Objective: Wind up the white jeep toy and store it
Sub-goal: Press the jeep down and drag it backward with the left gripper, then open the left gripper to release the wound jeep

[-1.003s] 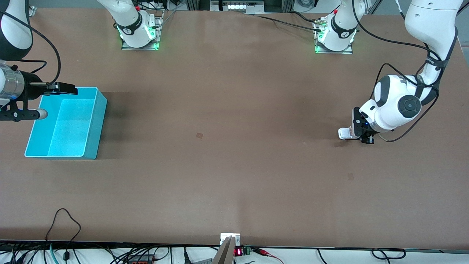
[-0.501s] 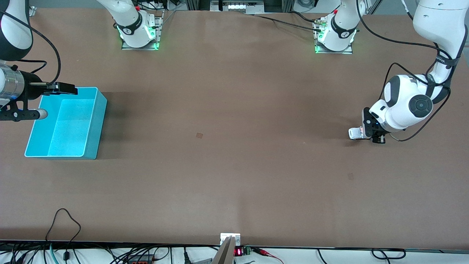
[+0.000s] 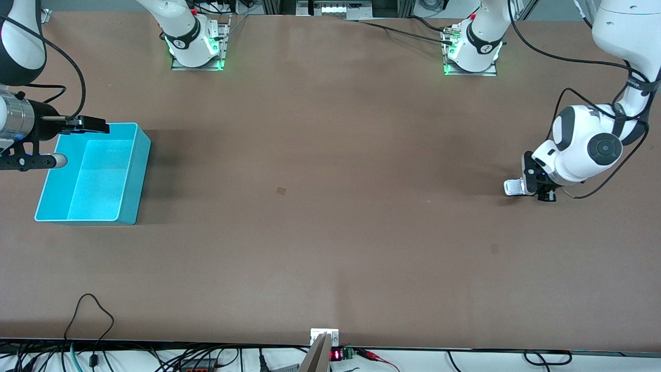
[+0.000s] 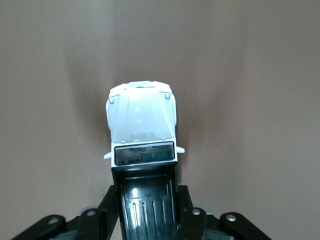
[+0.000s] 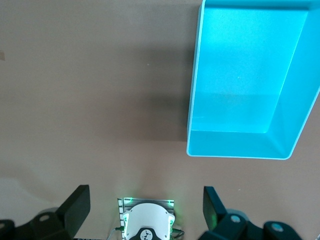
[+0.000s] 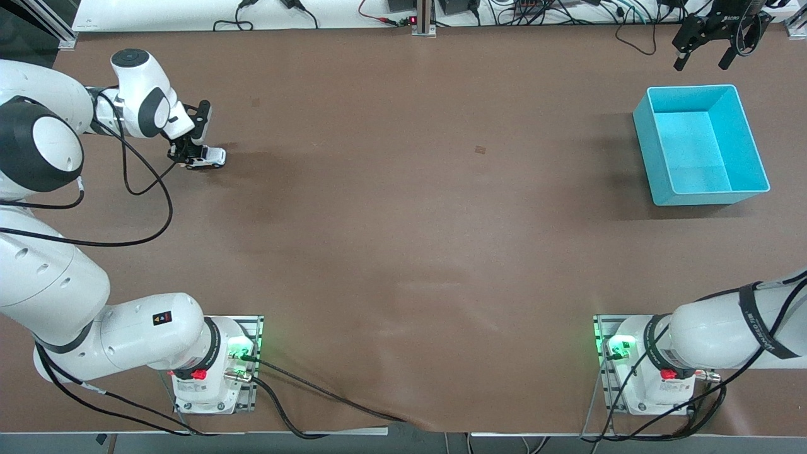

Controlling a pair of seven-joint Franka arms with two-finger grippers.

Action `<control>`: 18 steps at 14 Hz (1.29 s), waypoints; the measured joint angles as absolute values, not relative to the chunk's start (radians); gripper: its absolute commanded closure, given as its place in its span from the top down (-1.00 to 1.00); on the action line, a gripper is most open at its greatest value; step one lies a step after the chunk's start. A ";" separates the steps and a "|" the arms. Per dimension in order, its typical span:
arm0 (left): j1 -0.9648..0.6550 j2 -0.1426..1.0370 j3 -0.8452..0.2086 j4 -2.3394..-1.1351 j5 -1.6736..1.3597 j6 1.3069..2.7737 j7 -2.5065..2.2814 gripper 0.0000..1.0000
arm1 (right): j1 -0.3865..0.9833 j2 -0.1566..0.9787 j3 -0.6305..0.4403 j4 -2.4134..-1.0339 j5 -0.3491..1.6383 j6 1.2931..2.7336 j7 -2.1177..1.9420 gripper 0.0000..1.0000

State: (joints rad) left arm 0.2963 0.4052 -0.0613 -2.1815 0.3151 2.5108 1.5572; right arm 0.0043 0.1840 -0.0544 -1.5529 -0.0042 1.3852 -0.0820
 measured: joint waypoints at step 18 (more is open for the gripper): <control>0.453 0.447 -0.074 -2.119 0.454 2.507 1.583 1.00 | 0.004 0.184 -0.054 -1.553 -0.004 1.384 -0.082 1.00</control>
State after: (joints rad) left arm 0.4528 0.4474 -0.0740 -2.1194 0.4535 2.5071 1.5828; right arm 0.0043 0.1845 -0.0543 -1.5529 -0.0042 1.3836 -0.0820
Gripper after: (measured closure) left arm 0.242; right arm 0.000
